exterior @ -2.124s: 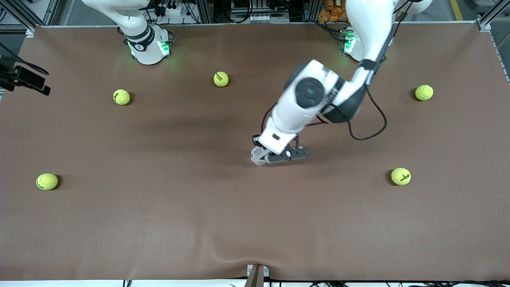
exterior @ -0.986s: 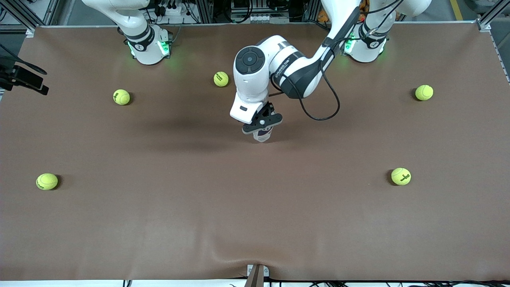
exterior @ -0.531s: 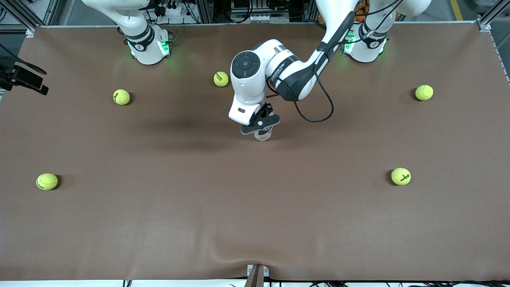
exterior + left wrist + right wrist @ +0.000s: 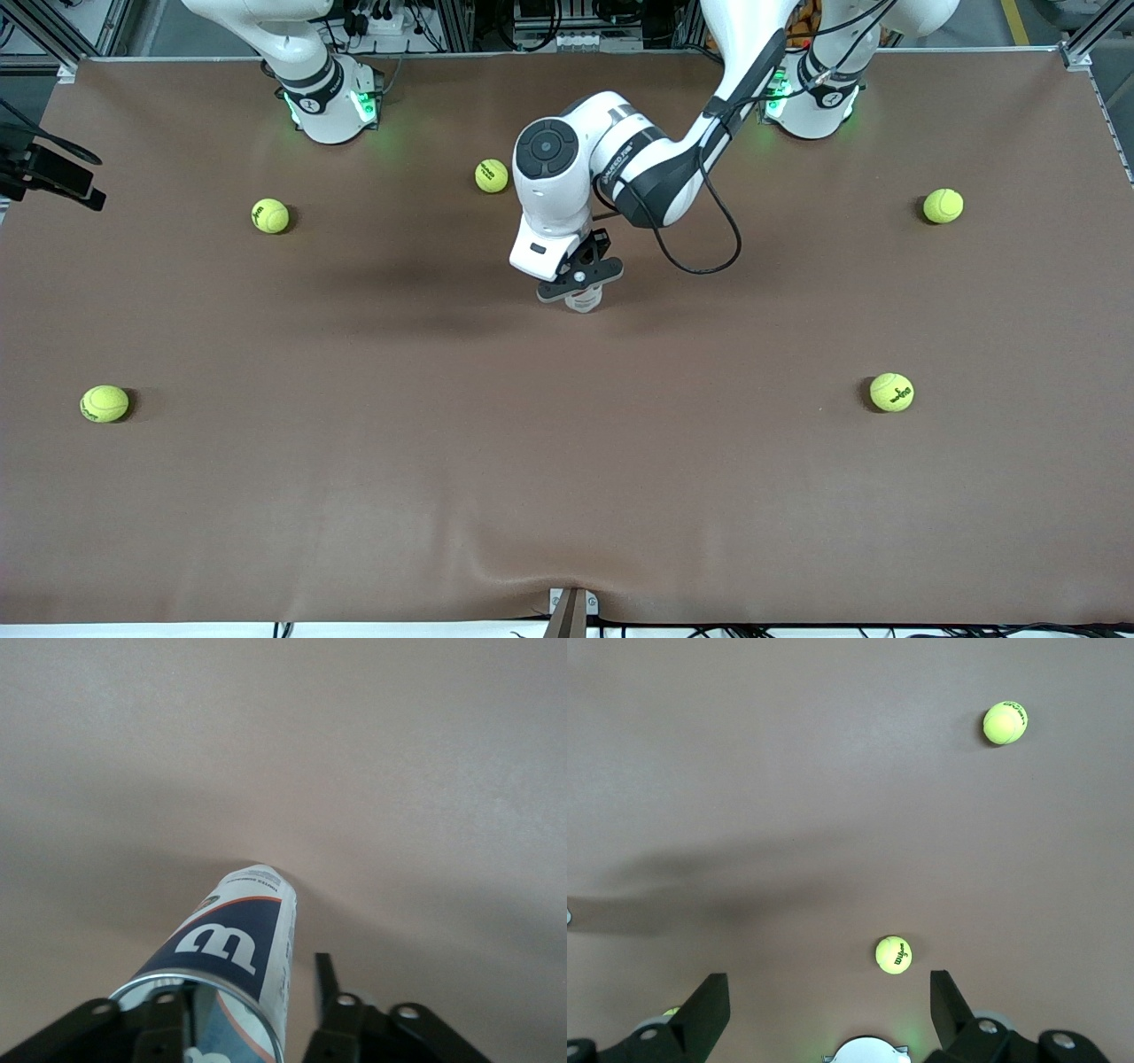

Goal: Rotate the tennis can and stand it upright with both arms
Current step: 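Set the can standing on the table and open the left gripper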

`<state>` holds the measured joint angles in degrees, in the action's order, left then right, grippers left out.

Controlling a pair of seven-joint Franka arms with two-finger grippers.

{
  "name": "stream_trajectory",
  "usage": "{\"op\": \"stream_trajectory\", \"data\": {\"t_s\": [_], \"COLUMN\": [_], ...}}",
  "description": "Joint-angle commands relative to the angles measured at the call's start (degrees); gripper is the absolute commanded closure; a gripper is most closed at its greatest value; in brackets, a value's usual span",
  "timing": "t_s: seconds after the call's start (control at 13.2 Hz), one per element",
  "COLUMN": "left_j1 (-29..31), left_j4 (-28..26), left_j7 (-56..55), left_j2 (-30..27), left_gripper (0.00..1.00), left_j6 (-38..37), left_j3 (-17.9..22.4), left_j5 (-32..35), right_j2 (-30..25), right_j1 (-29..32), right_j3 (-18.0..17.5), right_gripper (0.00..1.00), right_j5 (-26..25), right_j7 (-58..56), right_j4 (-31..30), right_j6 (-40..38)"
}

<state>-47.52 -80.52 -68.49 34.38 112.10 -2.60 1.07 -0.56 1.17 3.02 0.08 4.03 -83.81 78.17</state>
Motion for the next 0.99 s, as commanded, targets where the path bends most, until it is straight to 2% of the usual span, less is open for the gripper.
{"op": "stream_trajectory", "data": {"t_s": [0.0, 0.53, 0.91], "left_j1": [-0.6, 0.2, 3.6], "left_j4": [0.4, 0.6, 4.0], "left_j7": [-1.2, -1.2, -0.5], "left_j2": [-0.8, -4.8, -7.1], "left_gripper": [0.00, 0.00, 0.00], "left_j6": [-0.4, -1.1, -5.6], "left_j3": [0.5, 0.1, 0.0], "left_j5": [1.6, 1.0, 0.3], "right_j2": [0.0, 0.0, -0.1], "right_j1": [0.9, 0.9, 0.9], "right_j3": [-0.8, -0.7, -0.7], "right_gripper": [0.00, 0.00, 0.00], "right_j5": [-0.4, -0.4, -0.4], "right_j7": [0.8, 0.8, 0.7], "right_j4": [0.9, 0.9, 0.9], "right_j6": [-0.7, -0.7, -0.8]}}
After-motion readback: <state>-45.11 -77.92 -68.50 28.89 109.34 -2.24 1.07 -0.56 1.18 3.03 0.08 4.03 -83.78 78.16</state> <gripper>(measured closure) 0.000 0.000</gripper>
